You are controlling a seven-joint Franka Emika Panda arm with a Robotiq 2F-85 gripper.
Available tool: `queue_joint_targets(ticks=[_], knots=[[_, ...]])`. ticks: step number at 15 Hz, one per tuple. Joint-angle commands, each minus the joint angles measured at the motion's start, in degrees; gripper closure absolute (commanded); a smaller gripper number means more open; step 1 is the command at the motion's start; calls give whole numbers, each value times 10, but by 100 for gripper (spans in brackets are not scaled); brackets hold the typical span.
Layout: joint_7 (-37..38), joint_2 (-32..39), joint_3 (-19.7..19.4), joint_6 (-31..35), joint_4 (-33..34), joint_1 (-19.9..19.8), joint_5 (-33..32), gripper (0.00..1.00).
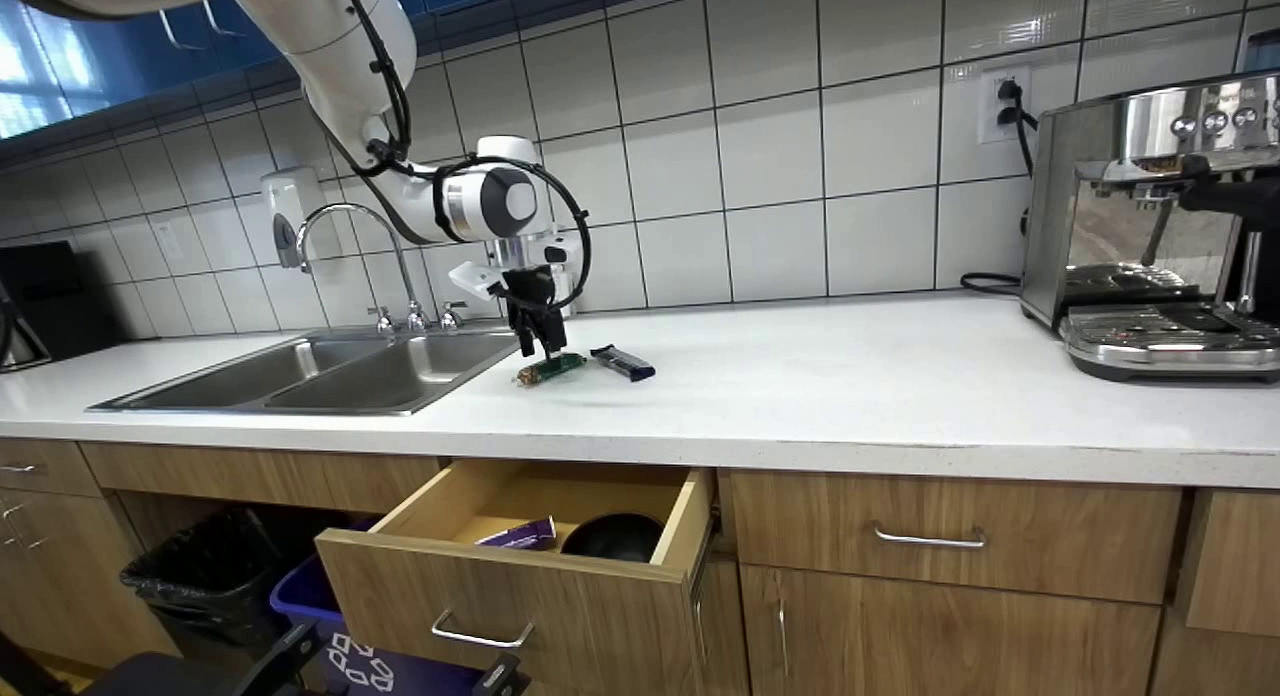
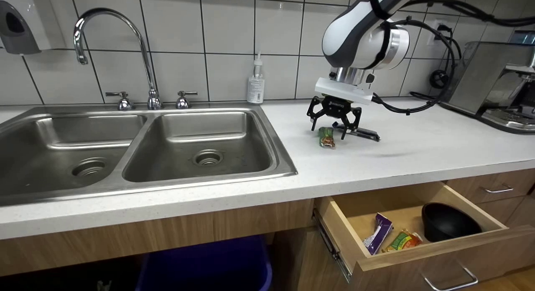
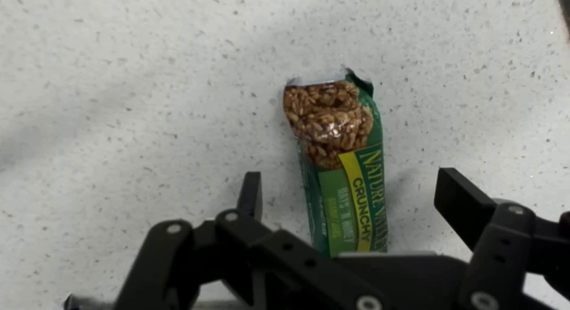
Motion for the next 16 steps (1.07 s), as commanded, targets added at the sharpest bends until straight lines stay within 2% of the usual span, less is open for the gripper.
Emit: queue_joint_targets(ticks=[1, 8, 9, 10, 11, 16], knots=[[19, 31, -9, -41, 57, 9, -17, 0], [18, 61, -12, -62, 101, 8, -15, 0], [18, 64, -12, -64, 105, 7, -14, 25], [17, 67, -13, -65, 108, 7, -14, 26], [17, 69, -13, -65, 111, 7, -14, 32], [15, 68, -15, -74, 118, 6, -15, 73]])
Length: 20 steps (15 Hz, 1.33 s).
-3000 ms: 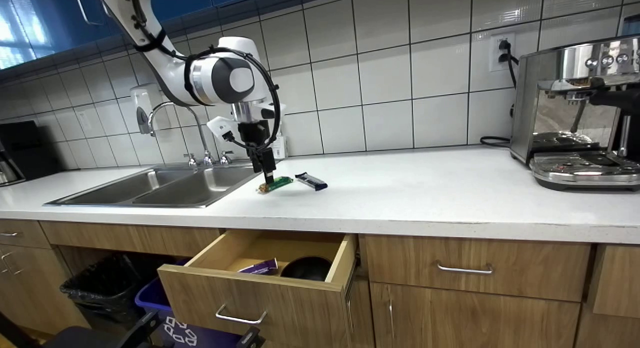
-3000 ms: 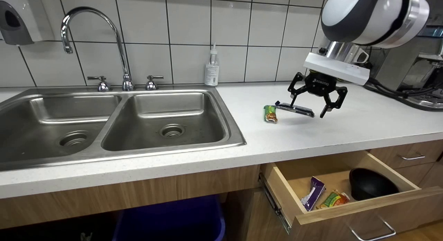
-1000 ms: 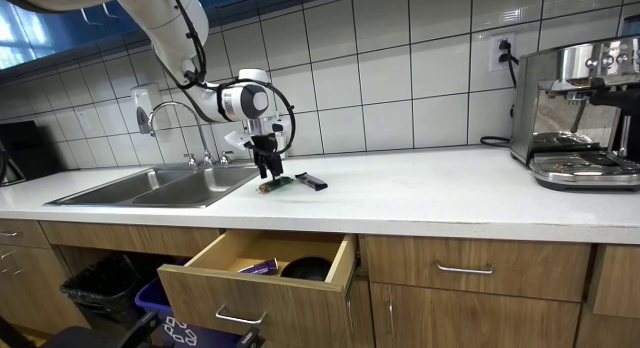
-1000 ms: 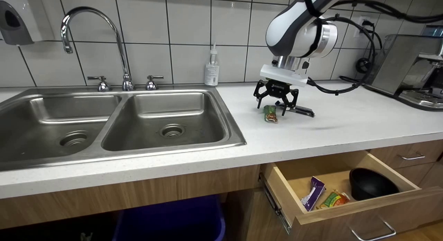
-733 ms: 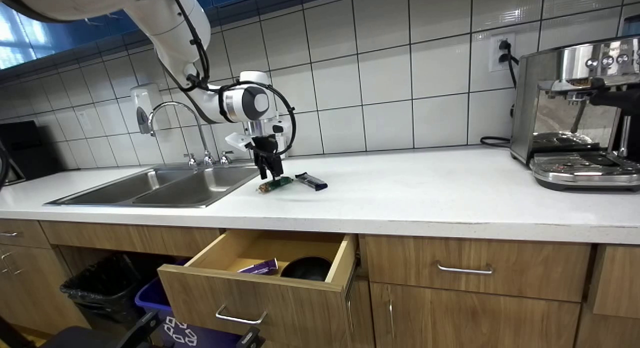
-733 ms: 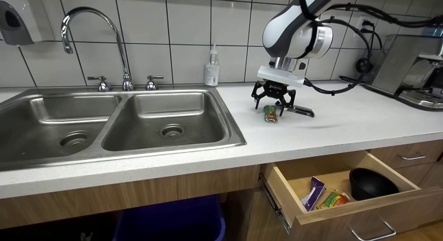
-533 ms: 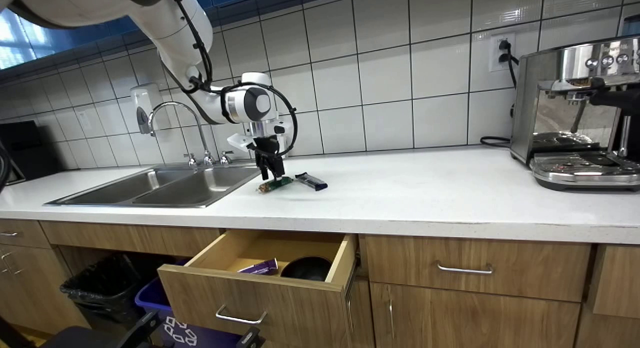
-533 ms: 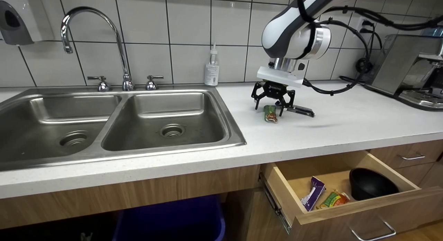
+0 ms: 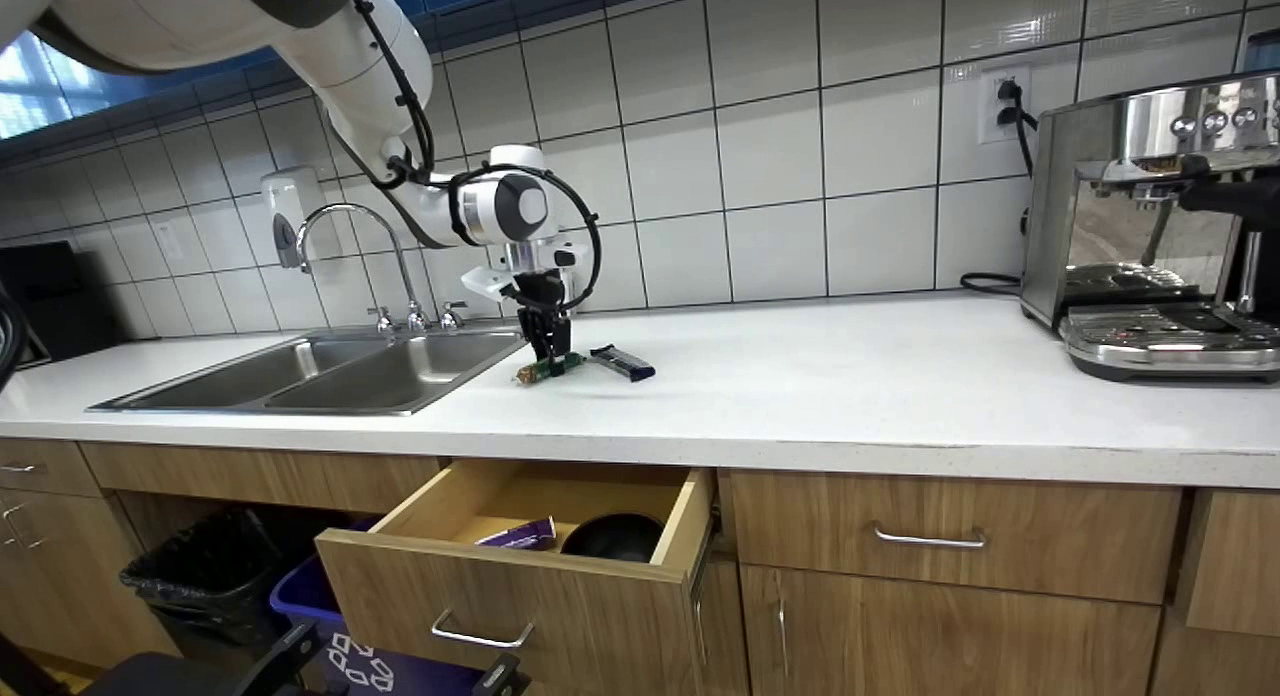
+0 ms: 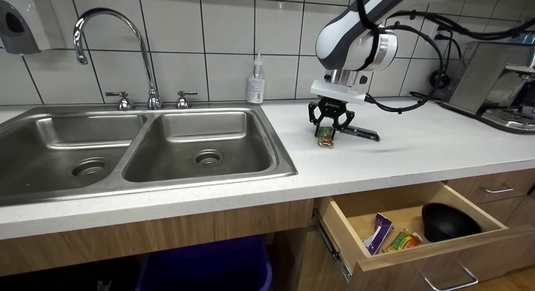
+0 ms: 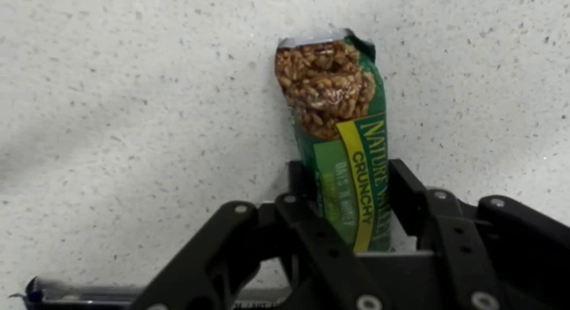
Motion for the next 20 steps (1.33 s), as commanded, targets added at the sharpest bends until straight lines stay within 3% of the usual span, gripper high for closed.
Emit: queue_joint_targets(ticks=[1, 2, 3, 12, 20], knots=[[12, 7, -2, -24, 25, 2, -13, 80], [11, 4, -1, -22, 22, 1, -13, 87], [8, -1, 0, -19, 16, 1, -12, 88], [-6, -56, 5, 15, -59, 2, -8, 88], [-1, -127, 4, 68, -179, 9, -8, 88]])
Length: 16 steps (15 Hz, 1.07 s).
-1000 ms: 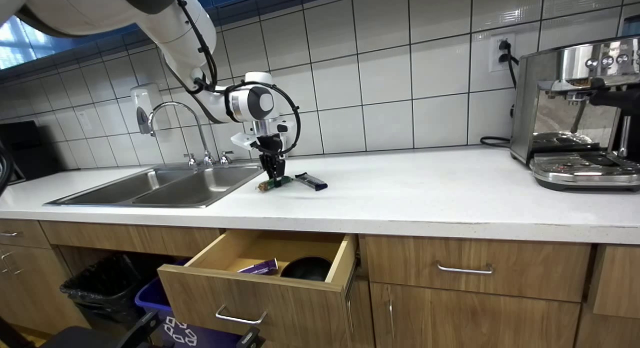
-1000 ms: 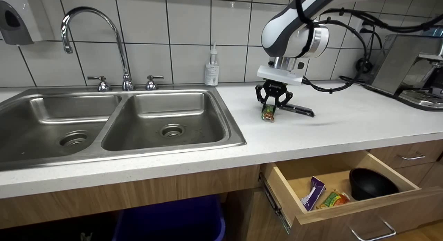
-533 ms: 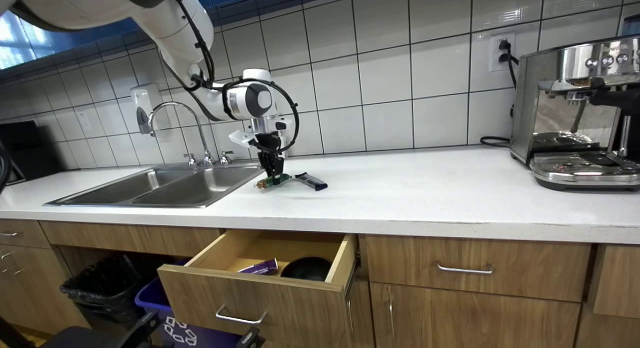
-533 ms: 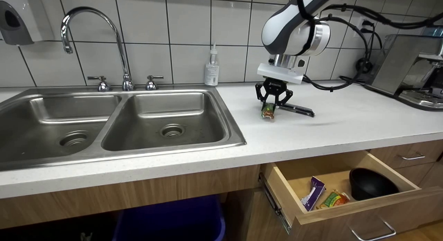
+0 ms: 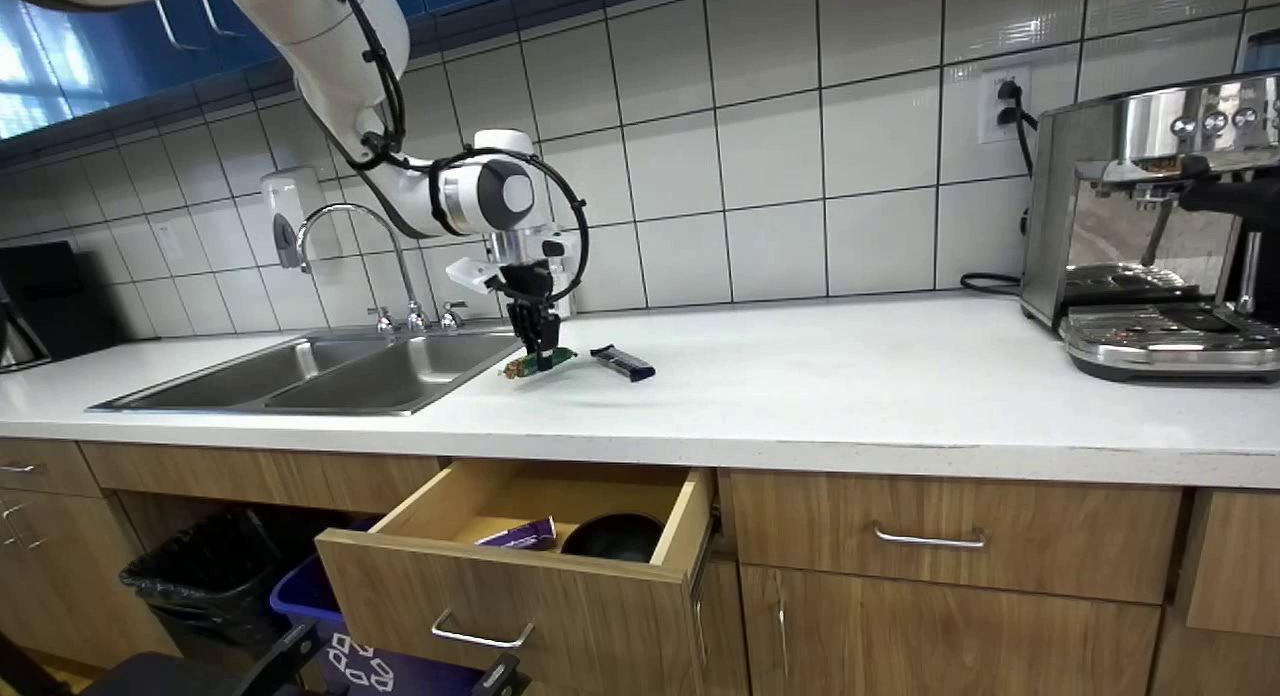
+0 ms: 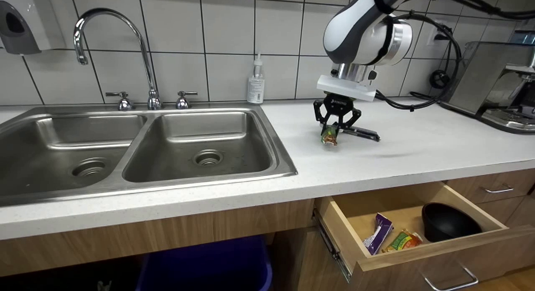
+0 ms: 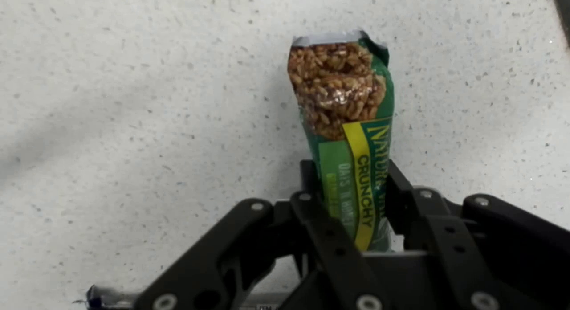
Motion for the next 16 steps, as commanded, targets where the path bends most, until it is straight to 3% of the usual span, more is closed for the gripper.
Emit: queue_joint_targets(ticks=[1, 16], knots=[[1, -61, 3, 39, -93, 4, -8, 88], [18, -217, 6, 178, -368, 27, -10, 88]])
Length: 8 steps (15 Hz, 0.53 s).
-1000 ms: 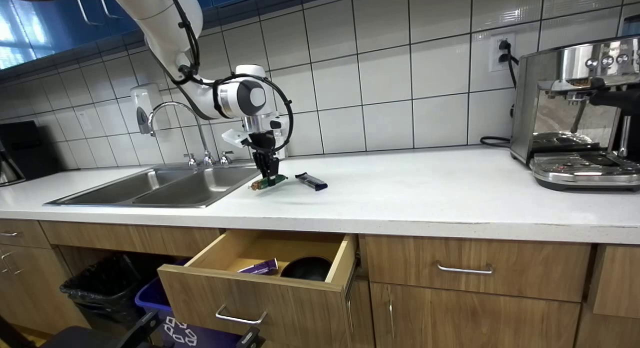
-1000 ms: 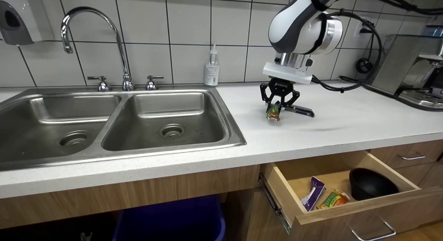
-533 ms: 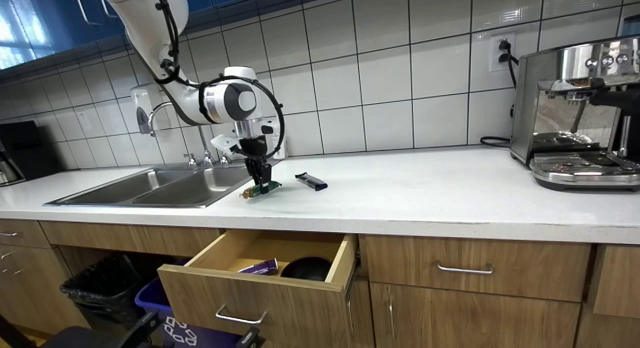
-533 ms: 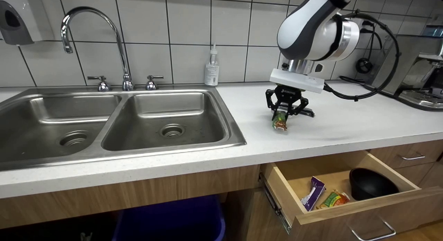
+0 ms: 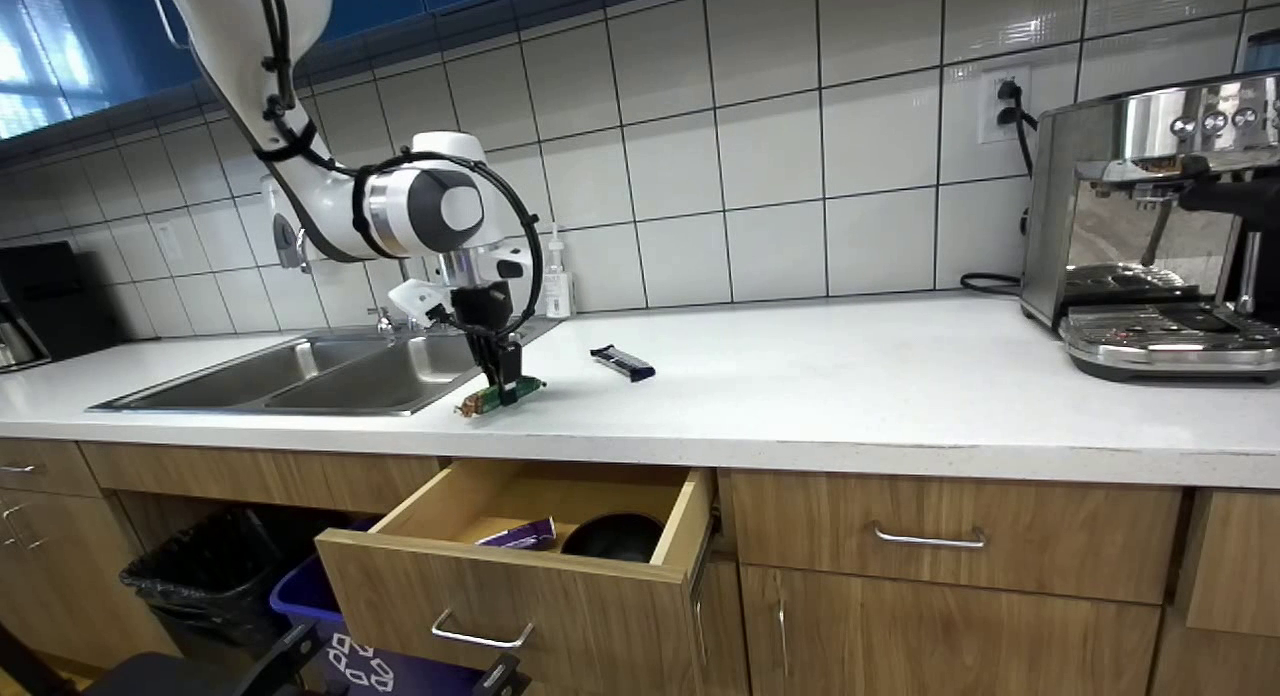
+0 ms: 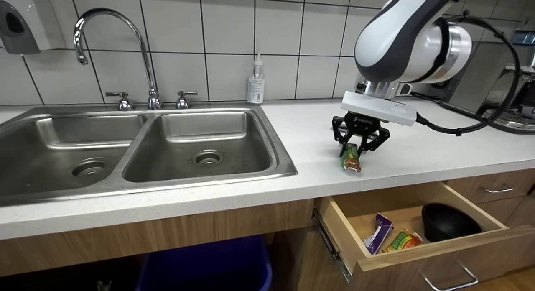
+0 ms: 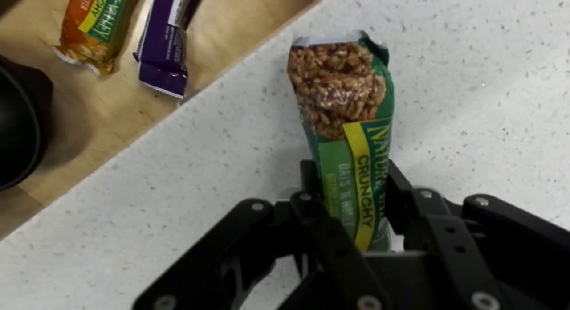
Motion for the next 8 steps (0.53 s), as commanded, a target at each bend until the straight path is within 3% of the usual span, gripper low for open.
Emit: queue_joint_targets(ticks=[1, 8], knots=[[18, -67, 6, 34, -87, 1, -10, 88], [27, -137, 16, 84, -203, -2, -11, 88]])
